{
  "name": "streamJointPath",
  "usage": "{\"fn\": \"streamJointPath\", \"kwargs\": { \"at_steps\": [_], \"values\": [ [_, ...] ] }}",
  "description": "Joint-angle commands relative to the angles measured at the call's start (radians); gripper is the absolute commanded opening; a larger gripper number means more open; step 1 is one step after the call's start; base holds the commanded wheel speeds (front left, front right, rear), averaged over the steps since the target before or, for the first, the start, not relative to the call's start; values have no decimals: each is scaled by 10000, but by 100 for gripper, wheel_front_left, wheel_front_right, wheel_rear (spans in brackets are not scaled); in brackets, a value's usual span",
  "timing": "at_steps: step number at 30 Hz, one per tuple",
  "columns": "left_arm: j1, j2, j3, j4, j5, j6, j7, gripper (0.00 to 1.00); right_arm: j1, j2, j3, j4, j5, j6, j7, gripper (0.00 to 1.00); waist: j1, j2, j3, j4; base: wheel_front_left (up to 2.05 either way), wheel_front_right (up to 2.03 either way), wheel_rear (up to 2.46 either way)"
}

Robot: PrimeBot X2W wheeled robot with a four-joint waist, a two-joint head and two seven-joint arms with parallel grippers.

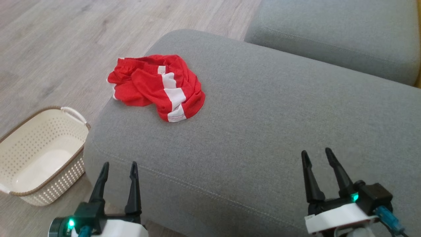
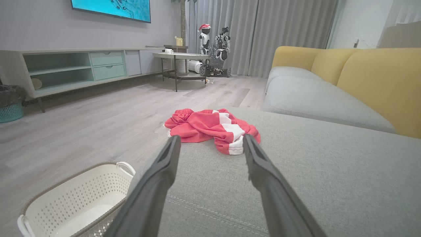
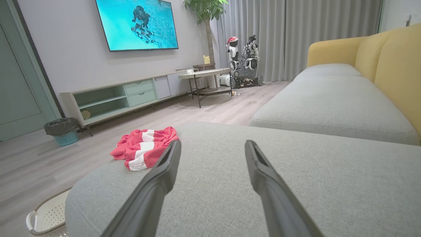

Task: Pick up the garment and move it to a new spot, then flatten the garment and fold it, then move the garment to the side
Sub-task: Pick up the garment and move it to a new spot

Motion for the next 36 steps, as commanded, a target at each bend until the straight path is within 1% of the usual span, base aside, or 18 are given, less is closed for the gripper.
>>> {"fn": "streamJointPath", "kwargs": {
  "at_steps": [1, 7, 10, 14, 17, 19, 22, 24, 26, 29, 30, 31, 36],
  "values": [
    [-314, -51, 384, -435, -112, 96, -53, 100, -468, -22, 304, -206, -96, 33, -110, 100, 0, 0, 73, 52, 0, 0, 0],
    [-261, -51, 472, -664, -255, 228, -53, 100, -612, -135, 555, 0, -59, 33, -110, 100, 0, 0, 278, 210, 0, 0, 0],
    [-499, -51, 581, -770, -257, 164, -53, 100, -651, -277, 621, 23, -61, 33, -110, 100, 0, 0, 542, 268, 0, 0, 0],
    [-1459, 12, 829, -727, -143, -200, -53, 100, -766, -566, 613, 5, -111, 33, -110, 100, 0, 0, 1036, 304, 0, 0, 0],
    [-2544, 144, 1021, -444, -140, -567, -53, 100, -865, -814, 504, -122, -195, 33, -111, 100, 0, 0, 1481, 319, 0, 0, 0],
    [-3365, 311, 1227, -79, -193, -829, -53, 100, -972, -990, 461, -231, -277, 33, -111, 100, 0, 0, 1886, 214, 0, 0, 0],
    [-4607, 550, 1514, 908, -351, -1169, -53, 100, -1339, -1347, 532, -361, -399, 33, -111, 100, 0, 0, 2641, -79, 0, 0, 0],
    [-5462, 737, 1538, 2024, -517, -1485, -49, 100, -1606, -1574, 570, -437, -454, 33, -111, 100, 0, 0, 3058, -261, 0, 0, 0],
    [-6491, 992, 1594, 3054, -688, -1705, 210, 100, -1908, -1837, 674, -497, -514, 33, -111, 100, 0, 0, 3520, -481, 0, 0, 0],
    [-8017, 1341, 1774, 4361, -1059, -1919, 689, 100, -2425, -2220, 803, -589, -565, 33, -111, 100, 0, 0, 4155, -803, 0, 0, 0],
    [-8017, 1341, 1774, 4361, -1059, -1919, 689, 100, -2425, -2220, 803, -589, -565, 33, -111, 100, 0, 0, 4155, -803, 0, 0, 0],
    [-8470, 1467, 1818, 4751, -1173, -1978, 863, 100, -2606, -2331, 857, -632, -569, 33, -111, 100, 0, 0, 4392, -925, 0, 0, 0],
    [-10377, 1884, 1792, 6821, -1820, -2219, 1997, 100, -3266, -2813, 880, -800, -608, 33, -111, 100, 0, 0, 5247, -1341, 0, 0, 0]
  ]
}}
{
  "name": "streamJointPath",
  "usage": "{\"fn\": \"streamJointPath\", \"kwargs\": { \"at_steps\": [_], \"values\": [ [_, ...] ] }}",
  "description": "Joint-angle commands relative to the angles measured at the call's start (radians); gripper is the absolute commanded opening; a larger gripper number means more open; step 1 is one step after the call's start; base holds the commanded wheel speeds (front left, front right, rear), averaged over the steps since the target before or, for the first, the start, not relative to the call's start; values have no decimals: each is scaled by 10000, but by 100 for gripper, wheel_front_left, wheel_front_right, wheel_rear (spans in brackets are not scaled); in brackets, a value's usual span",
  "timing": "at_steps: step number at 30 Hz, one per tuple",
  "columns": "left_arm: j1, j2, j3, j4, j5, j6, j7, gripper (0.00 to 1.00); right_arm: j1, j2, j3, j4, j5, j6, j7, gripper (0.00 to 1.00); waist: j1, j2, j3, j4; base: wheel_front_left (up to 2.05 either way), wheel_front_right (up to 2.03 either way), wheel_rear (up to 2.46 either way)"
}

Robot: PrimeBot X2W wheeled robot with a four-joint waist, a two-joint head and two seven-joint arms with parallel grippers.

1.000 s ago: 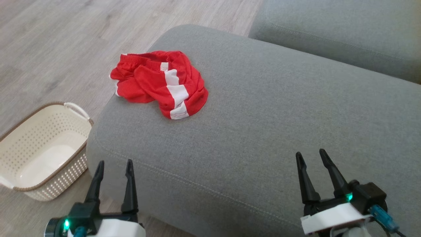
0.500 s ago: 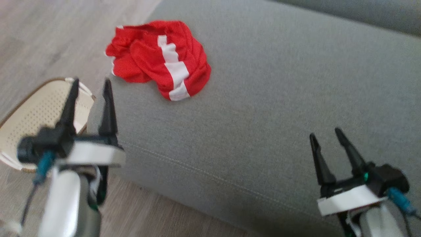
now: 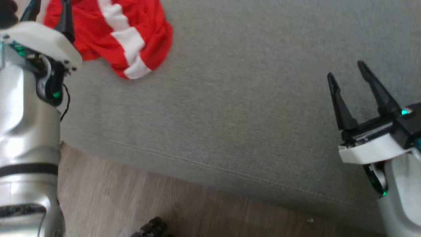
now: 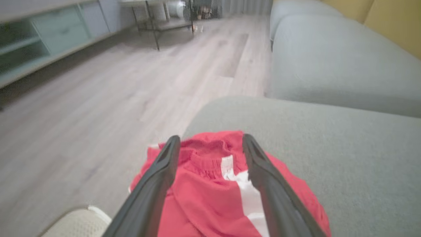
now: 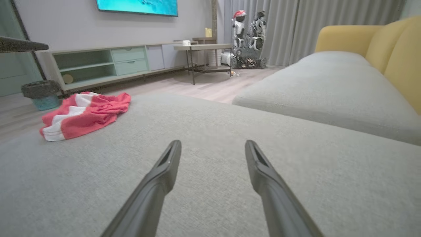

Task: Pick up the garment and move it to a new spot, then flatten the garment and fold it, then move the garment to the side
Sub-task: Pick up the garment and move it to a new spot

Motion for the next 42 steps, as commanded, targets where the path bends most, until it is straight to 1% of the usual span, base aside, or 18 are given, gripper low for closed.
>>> {"fn": "streamJointPath", "kwargs": {
  "at_steps": [1, 6, 11, 15, 17, 20, 21, 22, 24, 26, 31, 35, 37, 38, 42],
  "values": [
    [-180, 588, 230, -106, -78, -17, 88, 100, -20, -77, 186, -351, -78, 33, -103, 100, -1, 0, 622, -513, 0, 0, 0],
    [-1404, 875, -64, 1489, -662, -90, 814, 100, -278, -254, 192, -518, -88, 33, -103, 100, -1, 0, 1167, -857, 0, 0, 0],
    [-2205, 1052, -522, 2548, -1250, -98, 1410, 100, -502, -332, 225, -694, -118, 33, -103, 100, -1, 0, 1665, -1182, 0, 0, 0],
    [-2512, 1079, -847, 3178, -1830, -99, 1860, 100, -729, -220, 179, -832, 18, 33, -103, 100, -1, 0, 2005, -1434, 0, 0, 0],
    [-2493, 1050, -1206, 3538, -2234, -100, 2349, 100, -918, -148, 203, -883, -1, 33, -103, 100, -1, 0, 2188, -1585, 0, 0, 0],
    [-2354, 1103, -1539, 3672, -2590, -100, 2453, 100, -1079, -23, 190, -910, -45, 33, -103, 100, -1, 0, 2255, -1724, 0, 0, 0],
    [-2269, 1104, -1667, 3675, -2720, -100, 2465, 47, -1113, 14, 187, -907, -56, 33, -103, 100, -1, 0, 2244, -1765, 0, 0, 0],
    [-2182, 1115, -1804, 3626, -2865, -100, 2451, 0, -1138, 54, 179, -905, -50, 33, -103, 100, -1, 0, 2229, -1798, 0, 0, 0],
    [-2005, 1249, -2081, 3484, -3076, -100, 2210, 0, -1164, 144, 162, -890, -1, 33, -103, 100, -1, 0, 2154, -1859, 0, 0, 0],
    [-1816, 1400, -2342, 3267, -3224, -101, 1640, 0, -1159, 248, 157, -863, 45, 33, -103, 100, -1, 0, 2003, -1914, 0, 0, 0],
    [-1324, 1717, -3034, 2607, -3593, -101, -41, 0, -1017, 589, 113, -751, 102, 33, -103, 100, -1, 0, 1407, -1986, 0, 0, 0],
    [-896, 2018, -3468, 2169, -3736, -101, -1356, 0, -873, 971, 9, -690, 180, 33, -103, 100, -1, 0, 699, -2134, 0, 0, 0],
    [-684, 2117, -3598, 1892, -3824, -101, -1751, 0, -778, 1159, -92, -673, 217, 33, -103, 100, -1, 0, 346, -2245, 0, 0, 0],
    [-684, 2117, -3598, 1892, -3824, -101, -1751, 0, -778, 1159, -92, -673, 217, 33, -103, 100, -1, 0, 346, -2245, 0, 0, 0],
    [-181, 2204, -3630, 1105, -3950, -101, -2103, 0, -493, 1540, -363, -661, 266, 33, -103, 100, -1, 0, -460, -2579, 0, 0, 0]
  ]
}}
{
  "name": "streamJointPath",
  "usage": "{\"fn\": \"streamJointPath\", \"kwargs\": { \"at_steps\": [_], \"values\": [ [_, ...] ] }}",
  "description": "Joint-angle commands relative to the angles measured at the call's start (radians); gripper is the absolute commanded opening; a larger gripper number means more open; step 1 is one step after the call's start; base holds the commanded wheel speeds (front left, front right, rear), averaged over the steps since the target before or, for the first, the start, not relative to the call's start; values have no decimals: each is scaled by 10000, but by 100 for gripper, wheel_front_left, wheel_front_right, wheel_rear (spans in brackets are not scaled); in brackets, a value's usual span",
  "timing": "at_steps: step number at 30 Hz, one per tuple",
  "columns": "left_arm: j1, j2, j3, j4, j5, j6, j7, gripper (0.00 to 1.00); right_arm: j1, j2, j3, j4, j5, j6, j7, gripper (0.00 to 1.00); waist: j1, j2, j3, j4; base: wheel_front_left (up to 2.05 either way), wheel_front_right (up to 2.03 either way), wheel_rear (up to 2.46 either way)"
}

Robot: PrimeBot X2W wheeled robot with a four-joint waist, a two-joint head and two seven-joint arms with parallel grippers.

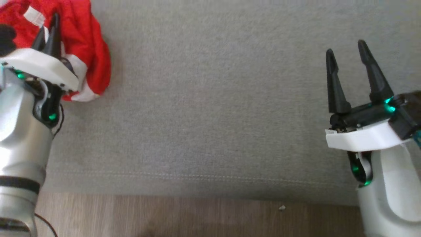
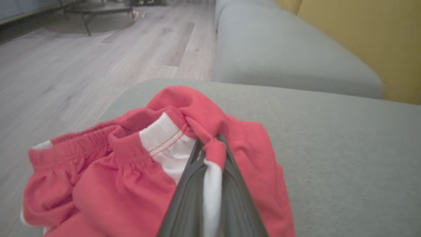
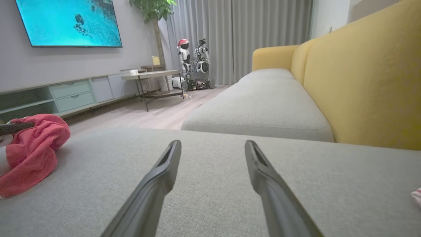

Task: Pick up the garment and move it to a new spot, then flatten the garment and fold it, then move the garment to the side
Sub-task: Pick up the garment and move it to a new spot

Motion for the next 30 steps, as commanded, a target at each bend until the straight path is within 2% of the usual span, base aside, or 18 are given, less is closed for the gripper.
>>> {"fn": "streamJointPath", "kwargs": {
  "at_steps": [1, 8, 16, 22, 30],
  "values": [
    [-61, 566, 317, -412, -83, 1, -142, 0, 199, 145, 134, -312, 160, 33, -42, 100, 0, 0, -640, -422, 0, 0, 0],
    [1421, 389, 511, -2531, -15, 181, -195, 0, 716, 788, -87, -333, 429, 33, -42, 100, 0, 0, -2042, -1659, 0, 0, 0],
    [2528, -156, -114, -4407, 230, 909, 239, 0, 1161, 1024, -183, -470, 794, 33, -42, 100, 0, 0, -2517, -2971, 0, 0, 0],
    [2232, -866, -570, -4511, 460, 1178, 265, 0, 1148, 1107, -188, -633, 1015, 33, -42, 100, 0, 0, -2221, -3876, 0, 0, 0],
    [1082, -1941, -1175, -3586, 762, 1098, 191, 0, 841, 1185, 74, -791, 1025, 33, -42, 100, 0, 0, -1367, -4656, 0, 0, 0]
  ]
}}
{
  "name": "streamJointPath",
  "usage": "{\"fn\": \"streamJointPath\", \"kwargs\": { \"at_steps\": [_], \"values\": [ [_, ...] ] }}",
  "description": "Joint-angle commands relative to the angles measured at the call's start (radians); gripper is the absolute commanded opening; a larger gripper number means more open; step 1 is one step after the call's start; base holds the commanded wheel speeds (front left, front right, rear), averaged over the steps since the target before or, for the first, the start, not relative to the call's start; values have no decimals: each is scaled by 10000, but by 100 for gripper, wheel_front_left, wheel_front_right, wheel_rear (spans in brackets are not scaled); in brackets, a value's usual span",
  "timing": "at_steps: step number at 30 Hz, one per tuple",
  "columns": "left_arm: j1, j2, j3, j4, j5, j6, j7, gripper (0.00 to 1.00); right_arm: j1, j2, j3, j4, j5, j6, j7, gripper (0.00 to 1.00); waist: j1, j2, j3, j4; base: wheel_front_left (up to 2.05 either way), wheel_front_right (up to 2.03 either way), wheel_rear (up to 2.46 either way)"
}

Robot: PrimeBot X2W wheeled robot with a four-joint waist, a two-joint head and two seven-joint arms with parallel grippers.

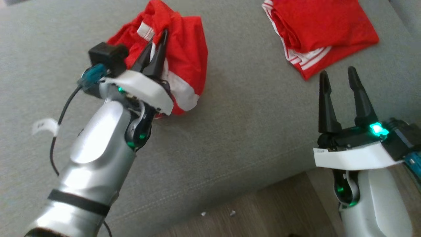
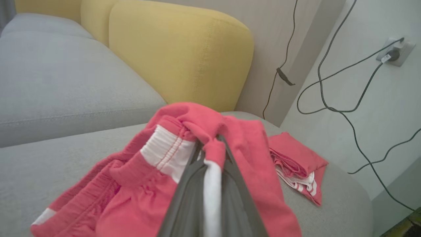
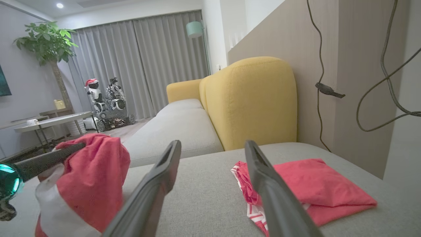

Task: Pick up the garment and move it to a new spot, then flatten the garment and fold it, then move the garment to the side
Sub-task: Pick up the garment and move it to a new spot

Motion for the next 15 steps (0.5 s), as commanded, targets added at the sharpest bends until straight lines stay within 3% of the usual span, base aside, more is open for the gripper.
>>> {"fn": "streamJointPath", "kwargs": {
  "at_steps": [1, 6, 7, 8, 9, 15],
  "values": [
    [-576, 87, 143, 129, 182, -35, -102, 0, -422, 122, 314, -407, 61, 33, -42, 100, 0, 0, 483, -381, 0, 0, 0],
    [-923, -400, -249, 1748, 204, -319, -78, 0, -663, 167, 462, -492, 77, 33, -42, 100, 0, 0, 1011, -530, 0, 0, 0],
    [-1003, -492, -302, 1965, 204, -368, -131, 29, -707, 174, 469, -499, 79, 33, -42, 100, 0, 0, 1088, -514, 0, 0, 0],
    [-1075, -569, -366, 2145, 233, -405, -195, 70, -741, 182, 465, -509, 97, 33, -42, 100, 0, 0, 1145, -478, 0, 0, 0],
    [-1139, -637, -419, 2296, 262, -429, -256, 100, -762, 189, 442, -535, 163, 33, -42, 100, 0, 0, 1181, -430, 0, 0, 0],
    [-1240, -872, -627, 2391, 208, -654, -435, 100, -730, 203, 513, -599, 356, 33, -42, 100, 0, 0, 1016, 137, 0, 0, 0]
  ]
}}
